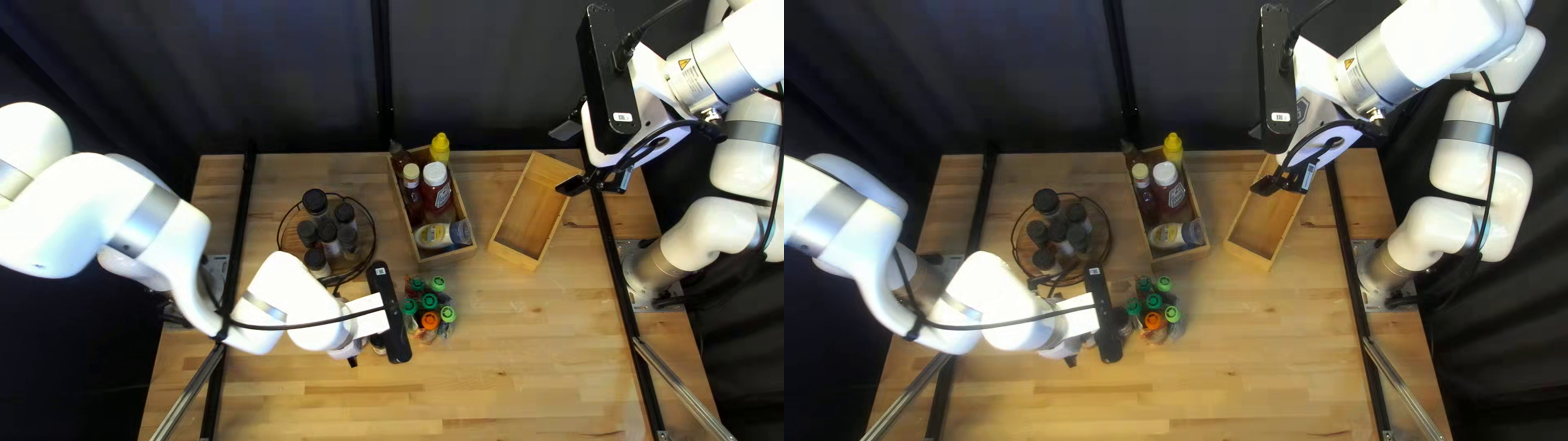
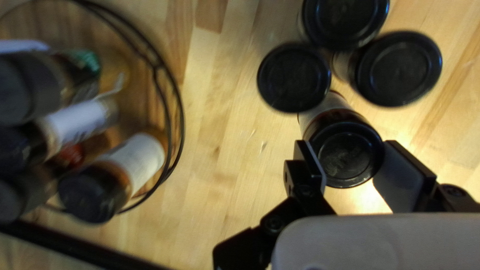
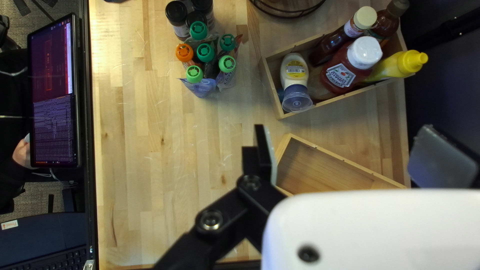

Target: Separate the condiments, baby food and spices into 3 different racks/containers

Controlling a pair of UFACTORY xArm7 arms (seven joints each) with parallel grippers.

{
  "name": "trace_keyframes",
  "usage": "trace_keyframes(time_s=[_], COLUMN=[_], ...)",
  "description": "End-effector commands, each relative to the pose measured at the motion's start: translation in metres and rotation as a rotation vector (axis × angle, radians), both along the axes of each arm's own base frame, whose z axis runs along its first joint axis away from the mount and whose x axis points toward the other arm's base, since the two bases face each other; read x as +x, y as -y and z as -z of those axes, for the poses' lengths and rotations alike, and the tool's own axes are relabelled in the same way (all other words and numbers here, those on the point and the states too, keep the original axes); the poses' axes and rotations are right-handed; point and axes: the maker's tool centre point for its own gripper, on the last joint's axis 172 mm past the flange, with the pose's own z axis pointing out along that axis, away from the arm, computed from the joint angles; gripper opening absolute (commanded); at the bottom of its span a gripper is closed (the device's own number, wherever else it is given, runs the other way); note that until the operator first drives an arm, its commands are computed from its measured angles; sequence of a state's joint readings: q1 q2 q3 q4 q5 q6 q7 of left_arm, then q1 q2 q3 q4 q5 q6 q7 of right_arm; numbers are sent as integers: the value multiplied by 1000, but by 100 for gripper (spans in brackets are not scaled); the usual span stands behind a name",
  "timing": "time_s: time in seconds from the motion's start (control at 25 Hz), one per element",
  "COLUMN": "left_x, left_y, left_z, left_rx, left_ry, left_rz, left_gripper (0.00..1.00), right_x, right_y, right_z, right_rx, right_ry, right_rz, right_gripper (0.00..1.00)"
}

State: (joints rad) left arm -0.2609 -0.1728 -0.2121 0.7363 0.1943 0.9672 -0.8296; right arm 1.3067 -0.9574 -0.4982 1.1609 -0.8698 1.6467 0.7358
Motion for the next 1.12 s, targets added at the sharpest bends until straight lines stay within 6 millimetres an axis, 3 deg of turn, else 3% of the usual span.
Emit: trace_keyframes(time_s=[0.04,0.4,0.6,0.88,1.12], left_x=[-30,-100,-121,-116,-104], left_y=[-9,-61,-103,-151,-166], left_z=[-23,-67,-72,-57,-39], left_rx=[25,96,123,108,80], left_ry=[-15,-23,-23,1,20], left_rz=[-21,-116,-173,-211,-213], left_gripper=[10,6,6,5,5], right_x=[0,0,0,0,0], right_y=[0,0,0,0,0], right_z=[0,0,0,0,0], right_rx=[0,0,0,0,0], right_ry=[0,0,0,0,0], right_rz=[0,0,0,0,0], right_gripper=[100,100,100,100,100])
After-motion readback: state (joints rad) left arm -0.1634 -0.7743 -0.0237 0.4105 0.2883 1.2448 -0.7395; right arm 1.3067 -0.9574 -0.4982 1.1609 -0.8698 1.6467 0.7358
